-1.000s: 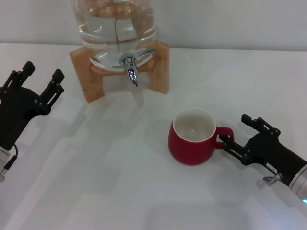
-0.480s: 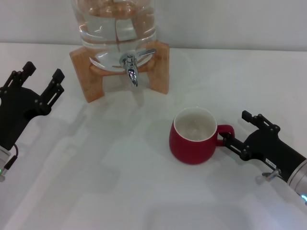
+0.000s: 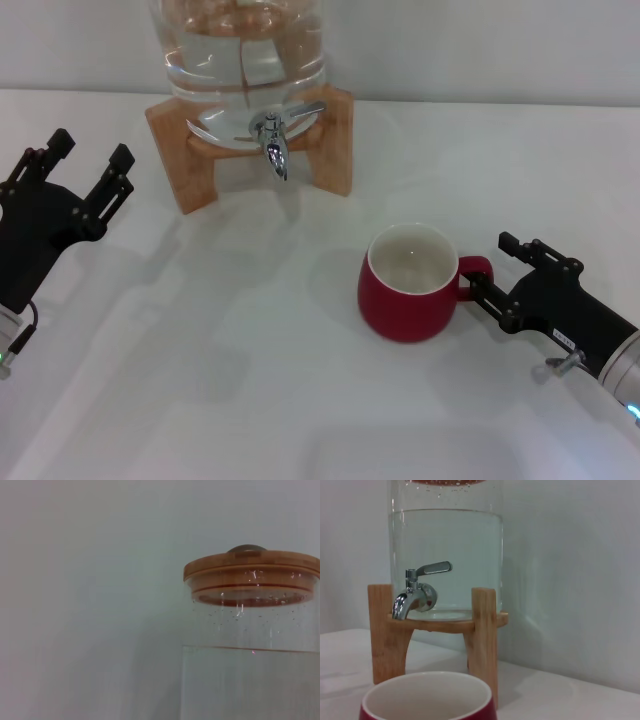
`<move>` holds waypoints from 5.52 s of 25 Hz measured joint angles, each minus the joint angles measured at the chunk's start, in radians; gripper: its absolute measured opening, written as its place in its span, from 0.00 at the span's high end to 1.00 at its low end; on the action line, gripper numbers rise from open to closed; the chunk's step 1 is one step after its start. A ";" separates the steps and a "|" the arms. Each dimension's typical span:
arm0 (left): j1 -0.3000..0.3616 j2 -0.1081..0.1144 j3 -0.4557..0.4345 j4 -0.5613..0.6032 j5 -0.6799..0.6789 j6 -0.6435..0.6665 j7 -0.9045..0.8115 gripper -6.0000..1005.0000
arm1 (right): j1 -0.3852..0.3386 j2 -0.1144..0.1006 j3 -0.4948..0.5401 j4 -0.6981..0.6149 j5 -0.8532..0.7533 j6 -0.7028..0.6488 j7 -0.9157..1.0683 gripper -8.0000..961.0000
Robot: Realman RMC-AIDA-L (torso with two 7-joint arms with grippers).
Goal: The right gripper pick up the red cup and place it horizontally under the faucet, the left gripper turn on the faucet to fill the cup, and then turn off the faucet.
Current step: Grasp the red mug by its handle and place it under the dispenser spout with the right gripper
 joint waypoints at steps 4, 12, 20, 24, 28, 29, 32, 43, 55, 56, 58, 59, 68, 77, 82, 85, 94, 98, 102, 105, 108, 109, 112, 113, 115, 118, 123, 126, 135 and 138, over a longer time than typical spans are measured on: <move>-0.001 0.000 0.000 0.000 0.000 0.001 0.000 0.25 | 0.000 -0.001 0.000 0.000 0.000 0.000 0.000 0.41; -0.009 0.000 0.000 -0.009 0.000 0.002 0.000 0.25 | 0.002 -0.002 -0.006 -0.001 -0.007 -0.003 0.000 0.65; -0.012 0.002 0.000 -0.014 -0.007 0.002 0.000 0.25 | 0.010 -0.003 -0.010 -0.001 -0.010 -0.006 0.000 0.81; -0.012 0.002 0.000 -0.015 -0.008 0.002 0.000 0.25 | 0.016 -0.003 -0.010 0.000 -0.011 -0.006 0.000 0.86; -0.012 0.002 0.000 -0.015 -0.008 0.002 0.000 0.25 | 0.022 -0.002 -0.010 0.000 -0.013 -0.006 0.000 0.86; -0.012 0.003 0.000 -0.015 -0.008 0.002 0.000 0.25 | 0.024 -0.002 -0.011 0.000 -0.014 -0.006 0.000 0.86; -0.013 0.003 0.000 -0.015 -0.008 0.003 0.000 0.25 | 0.028 -0.001 -0.011 0.009 -0.014 -0.003 0.000 0.86; -0.019 0.003 0.000 -0.015 -0.008 0.011 0.000 0.25 | 0.046 -0.003 -0.011 0.021 -0.014 0.000 0.001 0.86; -0.020 0.001 0.000 -0.016 -0.008 0.011 0.000 0.25 | 0.080 -0.005 -0.011 0.045 -0.013 0.053 0.005 0.86; -0.020 0.002 0.000 -0.018 -0.008 0.012 0.000 0.25 | 0.084 -0.005 -0.011 0.048 -0.013 0.060 0.004 0.86; -0.020 0.002 0.000 -0.019 -0.008 0.012 0.000 0.25 | 0.091 -0.004 -0.011 0.051 -0.013 0.071 0.003 0.86; -0.020 0.001 0.000 -0.019 -0.008 0.012 0.000 0.25 | 0.097 -0.004 -0.011 0.054 -0.013 0.079 0.003 0.86; -0.016 0.001 0.000 -0.022 -0.008 0.012 0.009 0.25 | 0.156 -0.002 -0.010 0.101 -0.013 0.159 0.004 0.86; -0.019 0.002 0.002 -0.024 -0.008 0.010 0.015 0.25 | 0.224 0.000 -0.011 0.146 -0.014 0.255 0.005 0.86; -0.014 0.001 0.003 -0.025 -0.008 0.003 0.015 0.25 | 0.251 0.002 -0.011 0.163 -0.014 0.299 0.006 0.86; -0.012 0.000 0.004 -0.025 -0.008 0.003 0.015 0.25 | 0.266 0.002 -0.010 0.170 -0.013 0.326 0.007 0.86; -0.009 -0.002 0.003 -0.025 -0.008 0.000 0.015 0.25 | 0.314 0.002 -0.011 0.176 -0.014 0.406 0.008 0.86; -0.009 -0.002 0.004 -0.025 -0.008 -0.006 0.015 0.25 | 0.329 0.002 -0.006 0.178 -0.013 0.429 0.008 0.86; -0.009 -0.002 0.003 -0.025 -0.008 -0.011 0.015 0.25 | 0.341 0.002 -0.004 0.180 -0.010 0.448 0.008 0.86; -0.009 -0.002 0.002 -0.025 -0.008 -0.012 0.015 0.25 | 0.353 0.002 0.000 0.181 -0.004 0.464 0.009 0.86; -0.009 -0.002 0.001 -0.025 -0.008 -0.012 0.015 0.25 | 0.358 0.002 0.015 0.182 -0.003 0.480 0.011 0.86; -0.009 -0.002 0.001 -0.025 -0.008 -0.012 0.015 0.25 | 0.359 0.002 0.019 0.183 -0.003 0.483 0.011 0.86; -0.009 -0.002 0.000 -0.025 -0.008 -0.012 0.015 0.25 | 0.358 0.002 0.032 0.189 -0.002 0.491 0.013 0.86; -0.009 -0.002 0.000 -0.025 -0.008 -0.012 0.015 0.25 | 0.357 0.002 0.040 0.191 -0.002 0.494 0.013 0.86; -0.009 -0.002 0.000 -0.025 -0.008 -0.012 0.015 0.25 | 0.354 0.002 0.051 0.193 0.000 0.502 0.014 0.86; -0.009 -0.002 0.000 -0.025 -0.008 -0.012 0.015 0.25 | 0.355 0.002 0.052 0.194 0.012 0.515 0.014 0.86; -0.009 -0.002 0.000 -0.025 -0.008 -0.010 0.015 0.25 | 0.355 0.002 0.052 0.192 0.016 0.520 0.014 0.86; -0.009 -0.002 0.000 -0.025 -0.008 -0.010 0.015 0.25 | 0.357 0.002 0.052 0.192 0.016 0.522 0.014 0.86; -0.011 -0.002 0.000 -0.025 -0.008 -0.009 0.015 0.25 | 0.358 0.002 0.043 0.192 0.007 0.533 0.012 0.86; -0.011 -0.002 0.000 -0.025 -0.008 -0.006 0.015 0.25 | 0.359 0.002 0.036 0.193 0.005 0.533 0.010 0.86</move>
